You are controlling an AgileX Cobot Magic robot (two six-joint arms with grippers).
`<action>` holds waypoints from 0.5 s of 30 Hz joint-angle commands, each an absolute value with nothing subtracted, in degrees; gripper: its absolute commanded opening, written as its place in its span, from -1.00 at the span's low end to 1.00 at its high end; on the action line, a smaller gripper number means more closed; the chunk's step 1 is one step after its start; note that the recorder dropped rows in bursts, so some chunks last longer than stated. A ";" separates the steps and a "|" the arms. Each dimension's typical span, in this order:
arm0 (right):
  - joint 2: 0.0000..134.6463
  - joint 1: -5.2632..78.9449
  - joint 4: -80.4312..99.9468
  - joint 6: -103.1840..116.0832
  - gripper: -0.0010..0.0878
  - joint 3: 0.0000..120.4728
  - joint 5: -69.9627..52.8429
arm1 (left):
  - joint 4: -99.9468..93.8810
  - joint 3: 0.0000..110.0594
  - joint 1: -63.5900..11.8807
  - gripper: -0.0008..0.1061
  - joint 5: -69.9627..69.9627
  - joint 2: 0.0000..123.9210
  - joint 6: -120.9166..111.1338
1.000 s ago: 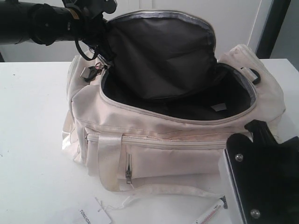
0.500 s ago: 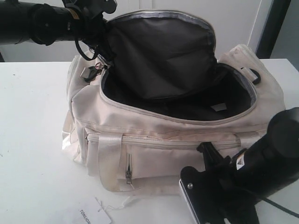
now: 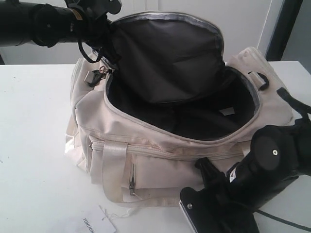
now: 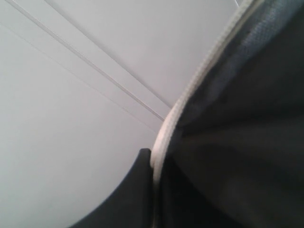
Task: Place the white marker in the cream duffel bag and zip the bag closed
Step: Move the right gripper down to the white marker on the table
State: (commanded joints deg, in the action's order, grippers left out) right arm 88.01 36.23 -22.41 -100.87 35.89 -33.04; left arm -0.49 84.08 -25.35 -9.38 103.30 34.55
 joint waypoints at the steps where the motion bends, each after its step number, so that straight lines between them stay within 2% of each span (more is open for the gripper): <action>1: 87.58 36.77 -22.41 -100.74 -0.29 35.89 -33.37 | -0.49 84.08 -25.35 -0.99 -9.38 103.30 34.55; 11: 81.40 39.50 -19.87 -99.59 -0.29 35.89 -37.33 | -0.49 84.08 -25.35 -0.99 -9.38 103.30 34.55; 15: 83.02 39.50 -17.46 -100.25 -0.29 34.09 -33.77 | -0.49 84.08 -25.35 -0.99 -9.38 103.30 34.55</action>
State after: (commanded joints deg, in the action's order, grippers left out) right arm 83.02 39.50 -17.46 -100.25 34.09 -33.77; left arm -0.49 84.08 -25.35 -9.38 103.30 34.55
